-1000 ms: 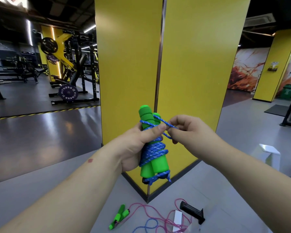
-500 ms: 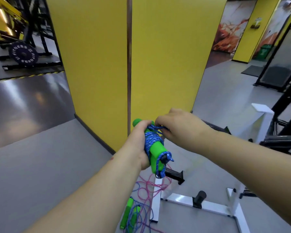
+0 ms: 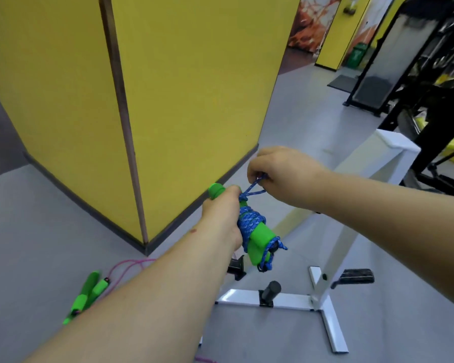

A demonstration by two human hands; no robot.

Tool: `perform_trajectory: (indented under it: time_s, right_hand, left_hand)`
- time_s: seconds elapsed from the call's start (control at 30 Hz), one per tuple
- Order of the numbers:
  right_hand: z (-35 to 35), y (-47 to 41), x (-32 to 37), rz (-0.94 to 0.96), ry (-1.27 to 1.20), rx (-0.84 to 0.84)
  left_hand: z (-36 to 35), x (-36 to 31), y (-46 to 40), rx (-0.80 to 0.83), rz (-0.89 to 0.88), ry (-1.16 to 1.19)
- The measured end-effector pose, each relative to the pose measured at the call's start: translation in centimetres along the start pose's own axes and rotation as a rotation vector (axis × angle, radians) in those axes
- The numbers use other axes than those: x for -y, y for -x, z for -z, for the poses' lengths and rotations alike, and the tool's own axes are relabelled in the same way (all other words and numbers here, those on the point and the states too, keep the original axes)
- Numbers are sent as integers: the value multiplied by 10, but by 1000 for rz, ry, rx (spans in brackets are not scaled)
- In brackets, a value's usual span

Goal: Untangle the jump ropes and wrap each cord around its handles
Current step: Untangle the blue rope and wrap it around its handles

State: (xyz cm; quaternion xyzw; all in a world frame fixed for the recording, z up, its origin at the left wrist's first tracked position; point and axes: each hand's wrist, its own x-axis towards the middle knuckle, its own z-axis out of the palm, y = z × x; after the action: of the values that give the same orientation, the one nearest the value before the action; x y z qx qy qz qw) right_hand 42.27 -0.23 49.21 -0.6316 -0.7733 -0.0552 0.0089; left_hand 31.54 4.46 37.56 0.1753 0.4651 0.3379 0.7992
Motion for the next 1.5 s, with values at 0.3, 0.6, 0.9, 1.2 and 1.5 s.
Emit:
perform_trajectory:
  time_s: [0.3,0.6,0.9,1.2,1.5]
  right_hand:
    - [20,-5,-17,-243,-219,165]
    - [42,-13,-24,-222,-280,170]
    - [34,-13,-23,-47,-88,171]
    - [36,-14,-32,-215,-118,172]
    - [42,-4,-42,-335,-338,243]
  left_hand:
    - [-26,3,-10,8,-18,57]
    - [-47,4,5,11,-61,-9]
    - [-56,15,3,-60,-10,31]
    - [-60,27,7,7,-36,134]
    - [-55,28,24,25,-17,106]
